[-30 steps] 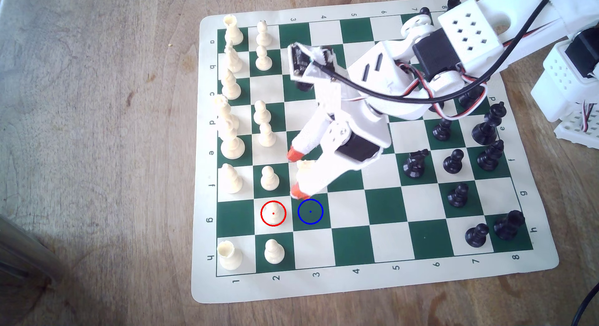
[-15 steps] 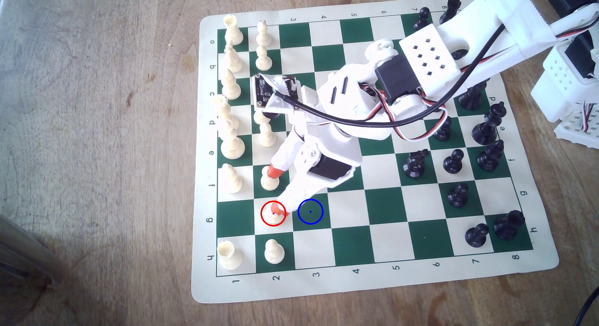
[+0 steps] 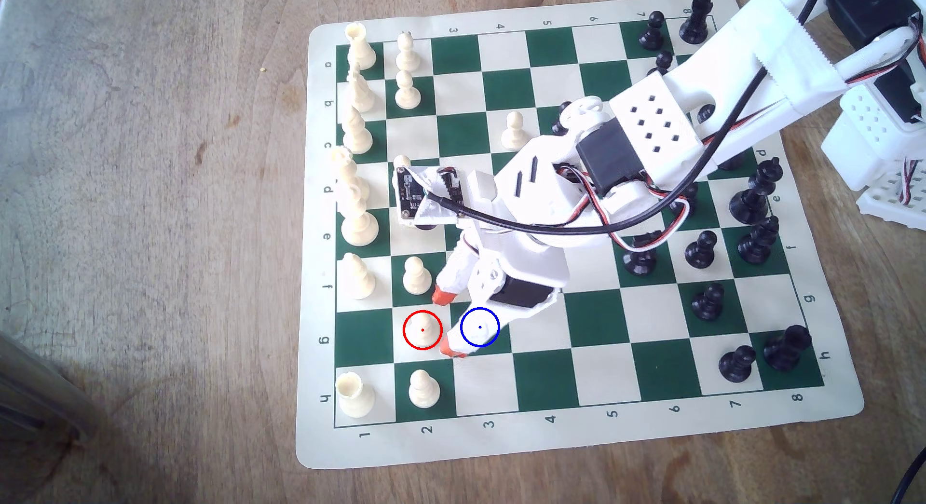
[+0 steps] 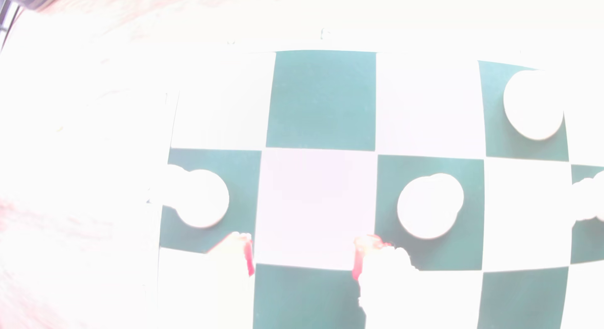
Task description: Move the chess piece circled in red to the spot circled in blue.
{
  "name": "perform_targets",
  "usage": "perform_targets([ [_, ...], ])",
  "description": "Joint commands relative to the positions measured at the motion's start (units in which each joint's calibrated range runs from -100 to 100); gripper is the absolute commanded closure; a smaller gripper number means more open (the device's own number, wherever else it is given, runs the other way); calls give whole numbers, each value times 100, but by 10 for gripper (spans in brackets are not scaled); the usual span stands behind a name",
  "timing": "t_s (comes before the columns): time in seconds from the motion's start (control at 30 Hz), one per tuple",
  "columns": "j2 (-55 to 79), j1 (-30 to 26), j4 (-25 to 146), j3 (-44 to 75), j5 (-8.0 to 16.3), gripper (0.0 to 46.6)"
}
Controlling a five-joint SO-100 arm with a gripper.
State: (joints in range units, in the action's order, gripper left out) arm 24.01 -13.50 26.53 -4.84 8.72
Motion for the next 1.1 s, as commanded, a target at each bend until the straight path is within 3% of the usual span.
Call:
perform_targets([
  [0.0, -134, 63, -147, 665, 10, 299],
  [0.8, 19, -31, -205, 928, 49, 325],
  [0.83, 19, -31, -205, 937, 49, 337],
  [0.97, 10, -39, -205, 964, 49, 464],
  [1.07, 10, -47, -180, 964, 49, 464],
])
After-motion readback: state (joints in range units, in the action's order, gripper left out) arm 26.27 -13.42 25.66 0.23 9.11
